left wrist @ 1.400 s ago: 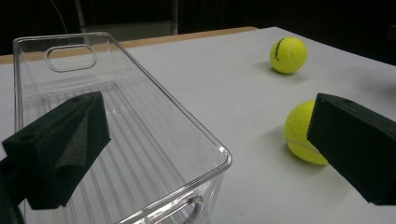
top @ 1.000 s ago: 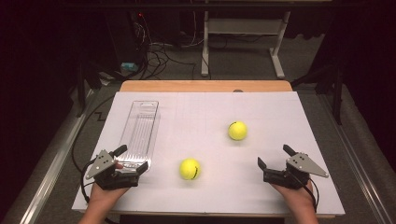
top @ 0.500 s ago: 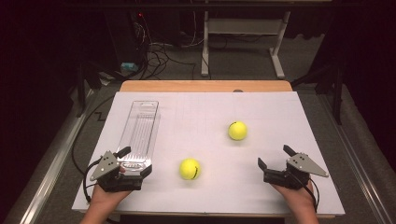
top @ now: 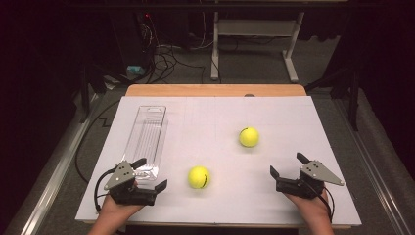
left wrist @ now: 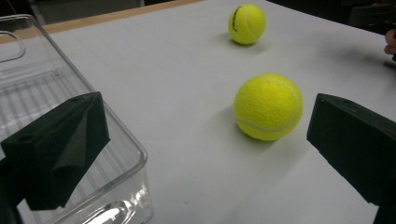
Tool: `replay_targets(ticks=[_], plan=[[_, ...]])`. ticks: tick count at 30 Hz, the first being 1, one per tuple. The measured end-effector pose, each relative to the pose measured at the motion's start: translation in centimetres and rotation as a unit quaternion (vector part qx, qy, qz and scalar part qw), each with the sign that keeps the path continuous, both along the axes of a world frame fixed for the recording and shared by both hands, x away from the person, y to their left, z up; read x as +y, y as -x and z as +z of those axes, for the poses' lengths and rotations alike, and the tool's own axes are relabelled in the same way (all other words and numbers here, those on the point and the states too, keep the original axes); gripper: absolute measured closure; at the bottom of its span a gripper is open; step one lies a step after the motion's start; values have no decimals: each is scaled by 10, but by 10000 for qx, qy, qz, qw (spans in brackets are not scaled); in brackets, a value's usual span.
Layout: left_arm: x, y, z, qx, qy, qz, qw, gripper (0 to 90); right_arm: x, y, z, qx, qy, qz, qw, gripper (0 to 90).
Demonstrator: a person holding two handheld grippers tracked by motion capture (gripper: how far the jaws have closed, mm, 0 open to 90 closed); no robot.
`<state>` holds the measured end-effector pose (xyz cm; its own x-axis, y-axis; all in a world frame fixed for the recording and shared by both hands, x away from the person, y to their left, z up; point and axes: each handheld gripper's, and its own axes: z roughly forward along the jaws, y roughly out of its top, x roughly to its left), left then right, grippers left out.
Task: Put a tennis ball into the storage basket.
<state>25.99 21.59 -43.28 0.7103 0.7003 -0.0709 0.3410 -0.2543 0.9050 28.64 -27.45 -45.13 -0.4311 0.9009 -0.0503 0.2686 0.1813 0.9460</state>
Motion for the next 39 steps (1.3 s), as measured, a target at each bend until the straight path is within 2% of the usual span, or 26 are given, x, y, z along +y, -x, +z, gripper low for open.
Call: replay_targets(ticks=[8,15,25,34,39], plan=[[-13,3,-1,136,-169,-238,9995,2,0,0,-1,23,12,19,10000,0],[-23,4,-4,287,-423,-447,9977,2,1,0,-1,42,13,36,10000,0],[-38,5,-12,551,-794,-724,9927,2,2,0,-2,64,24,73,10000,0],[-46,2,-20,842,-1000,-780,9883,2,2,0,-3,85,43,82,9999,0],[-49,1,-22,939,-1091,-802,9863,2,2,0,-4,108,27,95,9999,0]])
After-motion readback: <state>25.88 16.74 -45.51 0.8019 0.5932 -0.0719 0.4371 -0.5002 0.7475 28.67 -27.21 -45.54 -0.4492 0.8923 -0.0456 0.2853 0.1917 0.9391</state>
